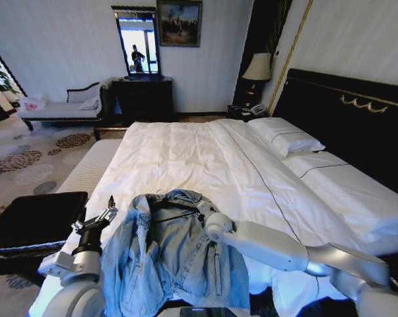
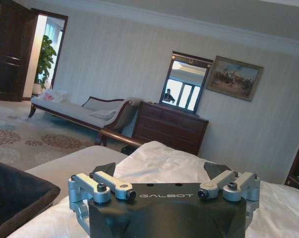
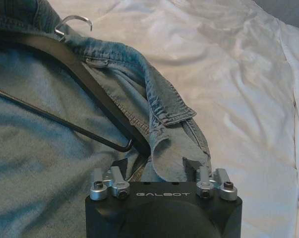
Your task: Pick up the clothes from the bed and hang them on the clothes hanger.
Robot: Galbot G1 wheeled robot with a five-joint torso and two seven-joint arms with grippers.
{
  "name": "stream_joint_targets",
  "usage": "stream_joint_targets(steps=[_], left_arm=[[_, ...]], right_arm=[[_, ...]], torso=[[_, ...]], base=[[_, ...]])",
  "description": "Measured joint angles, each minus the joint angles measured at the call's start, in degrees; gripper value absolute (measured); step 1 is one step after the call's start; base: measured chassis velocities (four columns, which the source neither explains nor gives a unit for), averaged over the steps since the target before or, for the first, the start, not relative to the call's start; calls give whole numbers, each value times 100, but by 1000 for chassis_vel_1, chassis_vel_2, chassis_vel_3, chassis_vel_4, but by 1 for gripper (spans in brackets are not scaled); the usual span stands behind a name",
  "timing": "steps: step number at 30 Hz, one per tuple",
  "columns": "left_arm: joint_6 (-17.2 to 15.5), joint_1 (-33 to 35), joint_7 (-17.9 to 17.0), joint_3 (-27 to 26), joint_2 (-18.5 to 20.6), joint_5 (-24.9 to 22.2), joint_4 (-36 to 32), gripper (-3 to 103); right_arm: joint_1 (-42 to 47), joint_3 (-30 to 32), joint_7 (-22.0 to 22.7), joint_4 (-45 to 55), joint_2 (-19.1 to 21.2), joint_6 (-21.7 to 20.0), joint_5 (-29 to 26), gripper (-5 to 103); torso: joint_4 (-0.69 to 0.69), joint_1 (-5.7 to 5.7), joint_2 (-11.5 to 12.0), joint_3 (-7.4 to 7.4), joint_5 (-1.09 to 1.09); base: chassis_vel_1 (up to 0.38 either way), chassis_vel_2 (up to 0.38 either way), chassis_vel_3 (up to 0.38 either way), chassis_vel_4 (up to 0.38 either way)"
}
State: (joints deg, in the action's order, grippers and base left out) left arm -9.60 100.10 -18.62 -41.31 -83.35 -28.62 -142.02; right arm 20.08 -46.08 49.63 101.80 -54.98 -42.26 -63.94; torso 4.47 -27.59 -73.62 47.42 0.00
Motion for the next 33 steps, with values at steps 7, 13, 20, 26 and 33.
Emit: stream_joint_targets(steps=[7,13,20,26,33], left_arm=[[15,-12,-23,3,-12,-1,39,100],[35,-13,-37,2,-8,-3,62,100],[62,-11,-39,12,-11,-1,108,100],[77,-23,-43,46,-20,21,138,100],[109,-23,-46,60,-24,51,168,100]], right_arm=[[-86,-239,480,-350,-163,0,-94,88],[-183,-324,589,-809,-258,1,201,94],[-227,-342,577,-1028,-297,3,371,73],[-291,-343,567,-1036,-295,6,370,51],[-315,-255,600,-870,-366,8,-386,24]], torso=[[0,0,0,0,0],[-1,0,0,0,0],[0,0,0,0,0],[0,0,0,0,0],[0,0,0,0,0]], base=[[0,0,0,0],[0,0,0,0],[0,0,0,0],[0,0,0,0],[0,0,0,0]])
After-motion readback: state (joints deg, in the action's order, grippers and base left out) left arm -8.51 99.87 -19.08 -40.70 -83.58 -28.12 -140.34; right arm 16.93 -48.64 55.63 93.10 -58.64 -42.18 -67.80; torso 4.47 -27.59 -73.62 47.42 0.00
